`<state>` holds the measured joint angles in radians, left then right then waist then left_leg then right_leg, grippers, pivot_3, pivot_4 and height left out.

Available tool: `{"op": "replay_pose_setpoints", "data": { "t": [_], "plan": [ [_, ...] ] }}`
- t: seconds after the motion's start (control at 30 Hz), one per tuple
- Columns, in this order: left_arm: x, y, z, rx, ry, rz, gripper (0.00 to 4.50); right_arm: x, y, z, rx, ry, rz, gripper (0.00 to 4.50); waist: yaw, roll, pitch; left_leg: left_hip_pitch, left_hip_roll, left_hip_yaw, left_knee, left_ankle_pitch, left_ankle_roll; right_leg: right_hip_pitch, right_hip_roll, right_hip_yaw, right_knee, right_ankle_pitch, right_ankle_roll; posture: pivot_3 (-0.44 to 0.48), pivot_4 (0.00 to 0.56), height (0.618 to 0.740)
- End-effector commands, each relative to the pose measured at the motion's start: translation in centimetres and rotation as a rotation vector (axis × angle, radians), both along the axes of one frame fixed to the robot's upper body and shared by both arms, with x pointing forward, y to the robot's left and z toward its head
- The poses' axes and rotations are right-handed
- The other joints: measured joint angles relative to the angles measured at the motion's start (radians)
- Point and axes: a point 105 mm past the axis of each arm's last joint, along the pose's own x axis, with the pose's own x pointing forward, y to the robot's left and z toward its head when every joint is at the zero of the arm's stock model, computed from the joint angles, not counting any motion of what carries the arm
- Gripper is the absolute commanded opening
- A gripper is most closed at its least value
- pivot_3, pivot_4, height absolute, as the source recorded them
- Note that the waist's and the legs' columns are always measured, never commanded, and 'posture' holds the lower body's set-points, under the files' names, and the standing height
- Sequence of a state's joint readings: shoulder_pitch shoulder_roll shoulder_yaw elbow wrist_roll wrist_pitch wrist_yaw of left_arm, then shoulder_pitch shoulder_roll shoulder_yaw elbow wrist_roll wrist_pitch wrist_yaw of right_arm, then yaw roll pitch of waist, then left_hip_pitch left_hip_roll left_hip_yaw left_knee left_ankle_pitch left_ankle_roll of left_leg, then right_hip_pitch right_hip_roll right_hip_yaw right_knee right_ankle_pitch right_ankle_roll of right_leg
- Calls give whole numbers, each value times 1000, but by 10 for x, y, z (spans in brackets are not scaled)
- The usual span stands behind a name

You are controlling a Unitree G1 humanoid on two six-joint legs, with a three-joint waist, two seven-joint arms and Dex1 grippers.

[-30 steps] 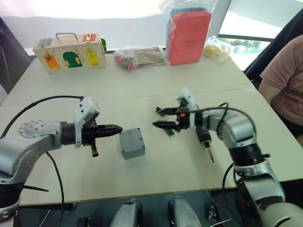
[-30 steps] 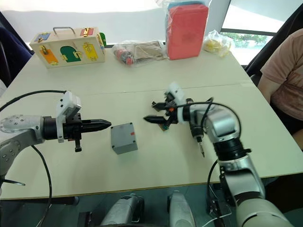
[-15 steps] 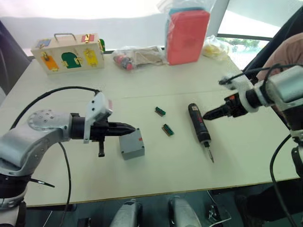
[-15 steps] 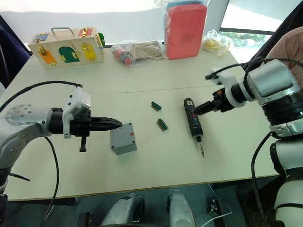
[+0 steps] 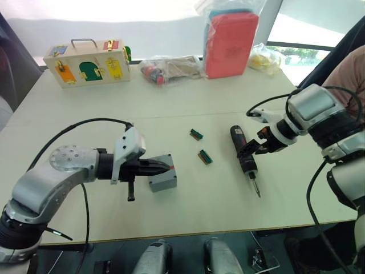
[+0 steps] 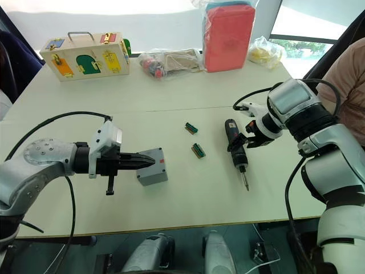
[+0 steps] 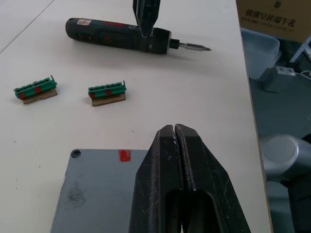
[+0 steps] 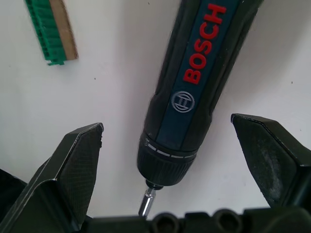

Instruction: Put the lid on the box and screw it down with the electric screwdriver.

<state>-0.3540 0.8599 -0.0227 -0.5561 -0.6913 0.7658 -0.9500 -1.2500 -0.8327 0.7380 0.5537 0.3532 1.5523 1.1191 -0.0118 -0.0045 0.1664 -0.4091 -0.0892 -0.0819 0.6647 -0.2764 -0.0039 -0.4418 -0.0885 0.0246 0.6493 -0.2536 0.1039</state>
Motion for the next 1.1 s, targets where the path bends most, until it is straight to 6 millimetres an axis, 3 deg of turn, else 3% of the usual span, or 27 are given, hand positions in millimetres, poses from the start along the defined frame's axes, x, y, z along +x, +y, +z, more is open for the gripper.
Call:
{"op": "replay_pose_setpoints", "data": {
  "t": [0.03,0.37,0.5,0.67,0.7,0.8,0.97,1.1],
  "plan": [
    [-5,-2,8,-22,-32,5,0,5,-3,-4,-57,-26,15,4479,-1,0,0,0,0,0,0,0,0,0,0,0,0,0,0,0,150,740],
    [-4,-6,5,-53,-26,57,0,9,6,-25,-115,-14,71,4479,-4,-6,-4,2,0,0,1,0,0,3,1,0,0,0,0,0,150,740],
    [-3,-5,4,-58,-28,77,0,2,8,-37,-144,16,101,3603,-3,-7,-4,2,0,-1,1,0,0,3,1,0,0,0,0,0,150,740],
    [-1,-6,4,-67,-30,88,0,-3,6,-51,-179,38,125,1953,-3,-11,-7,2,1,-1,1,0,0,3,1,-1,0,0,0,0,150,740],
    [-1,-6,4,-68,-30,89,0,-3,6,-53,-185,40,131,1748,-3,-12,-9,3,1,-2,1,0,0,4,1,-1,0,0,0,0,150,740],
    [1,-3,4,-66,-30,108,0,-10,7,-57,-167,62,127,1748,-2,-16,-12,3,1,-3,1,0,0,5,1,-1,-1,0,0,0,150,740],
    [1,5,3,-60,-12,134,0,9,-1,-40,-123,-24,28,1748,-3,-18,-13,6,1,-4,0,0,0,8,1,-2,-2,0,0,0,150,740],
    [1,14,3,-78,14,166,0,24,13,15,87,-155,6,1748,-4,-14,-10,8,1,-3,0,-2,3,11,1,-1,-3,0,0,0,150,740]
  ]
}}
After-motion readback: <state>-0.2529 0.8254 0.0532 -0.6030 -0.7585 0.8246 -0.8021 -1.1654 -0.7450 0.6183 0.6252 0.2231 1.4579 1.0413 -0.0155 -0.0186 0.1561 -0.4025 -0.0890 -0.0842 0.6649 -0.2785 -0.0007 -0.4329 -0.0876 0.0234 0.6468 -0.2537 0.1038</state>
